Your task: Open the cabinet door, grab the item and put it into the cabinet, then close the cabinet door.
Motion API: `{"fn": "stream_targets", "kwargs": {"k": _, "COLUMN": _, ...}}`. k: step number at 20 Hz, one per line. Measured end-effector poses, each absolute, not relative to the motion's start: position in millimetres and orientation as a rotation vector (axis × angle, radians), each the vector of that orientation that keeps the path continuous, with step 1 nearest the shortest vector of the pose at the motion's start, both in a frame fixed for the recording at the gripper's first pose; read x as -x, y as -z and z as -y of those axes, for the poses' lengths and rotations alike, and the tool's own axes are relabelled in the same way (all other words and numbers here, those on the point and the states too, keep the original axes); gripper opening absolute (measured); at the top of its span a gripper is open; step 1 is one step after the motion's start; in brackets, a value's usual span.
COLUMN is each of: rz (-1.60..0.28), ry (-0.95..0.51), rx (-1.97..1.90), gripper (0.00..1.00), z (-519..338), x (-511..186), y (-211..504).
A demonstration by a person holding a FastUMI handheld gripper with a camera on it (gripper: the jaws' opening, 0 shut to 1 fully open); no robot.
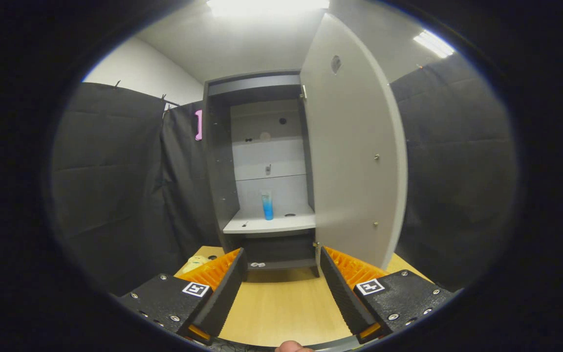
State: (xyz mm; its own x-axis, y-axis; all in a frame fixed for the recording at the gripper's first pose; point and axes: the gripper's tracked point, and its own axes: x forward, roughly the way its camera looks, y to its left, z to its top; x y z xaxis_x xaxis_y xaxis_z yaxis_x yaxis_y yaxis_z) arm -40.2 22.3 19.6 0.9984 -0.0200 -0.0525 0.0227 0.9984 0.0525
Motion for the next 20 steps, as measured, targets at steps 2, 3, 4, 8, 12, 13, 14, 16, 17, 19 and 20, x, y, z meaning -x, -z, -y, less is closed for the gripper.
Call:
{"fn": "stream_targets", "kwargs": {"k": 2, "rz": -0.059, "ry": 0.07, "rx": -0.018, "gripper": 0.93, "z": 8.5, "x": 54.0, "y": -17.1}}
{"fn": "stream_targets", "kwargs": {"k": 3, "rz": -0.058, "ry": 0.092, "rx": -0.01, "gripper": 0.93, "z": 23.2, "x": 61.8, "y": -18.5}}
{"fn": "stream_targets", "kwargs": {"k": 4, "rz": -0.059, "ry": 0.114, "rx": -0.003, "gripper": 0.93, "z": 37.7, "x": 69.4, "y": -19.0}}
{"fn": "stream_targets", "kwargs": {"k": 8, "rz": -0.06, "ry": 0.185, "rx": 0.024, "gripper": 0.93, "z": 94.4, "x": 91.3, "y": -24.8}}
{"fn": "stream_targets", "kwargs": {"k": 12, "rz": -0.039, "ry": 0.243, "rx": 0.019, "gripper": 0.93, "z": 145.4, "x": 86.0, "y": -37.1}}
{"fn": "stream_targets", "kwargs": {"k": 13, "rz": -0.031, "ry": 0.25, "rx": 0.013, "gripper": 0.93, "z": 156.1, "x": 80.9, "y": -41.0}}
{"fn": "stream_targets", "kwargs": {"k": 14, "rz": -0.028, "ry": 0.251, "rx": 0.012, "gripper": 0.93, "z": 165.4, "x": 70.6, "y": -41.2}}
{"fn": "stream_targets", "kwargs": {"k": 16, "rz": -0.032, "ry": 0.237, "rx": 0.006, "gripper": 0.93, "z": 174.0, "x": 46.2, "y": -37.7}}
{"fn": "stream_targets", "kwargs": {"k": 17, "rz": -0.035, "ry": 0.223, "rx": -0.007, "gripper": 0.93, "z": 176.0, "x": 35.4, "y": -37.5}}
{"fn": "stream_targets", "kwargs": {"k": 19, "rz": -0.05, "ry": 0.185, "rx": -0.036, "gripper": 0.93, "z": 173.3, "x": 14.9, "y": -32.2}}
{"fn": "stream_targets", "kwargs": {"k": 20, "rz": -0.06, "ry": 0.162, "rx": -0.043, "gripper": 0.93, "z": 170.3, "x": 3.1, "y": -27.3}}
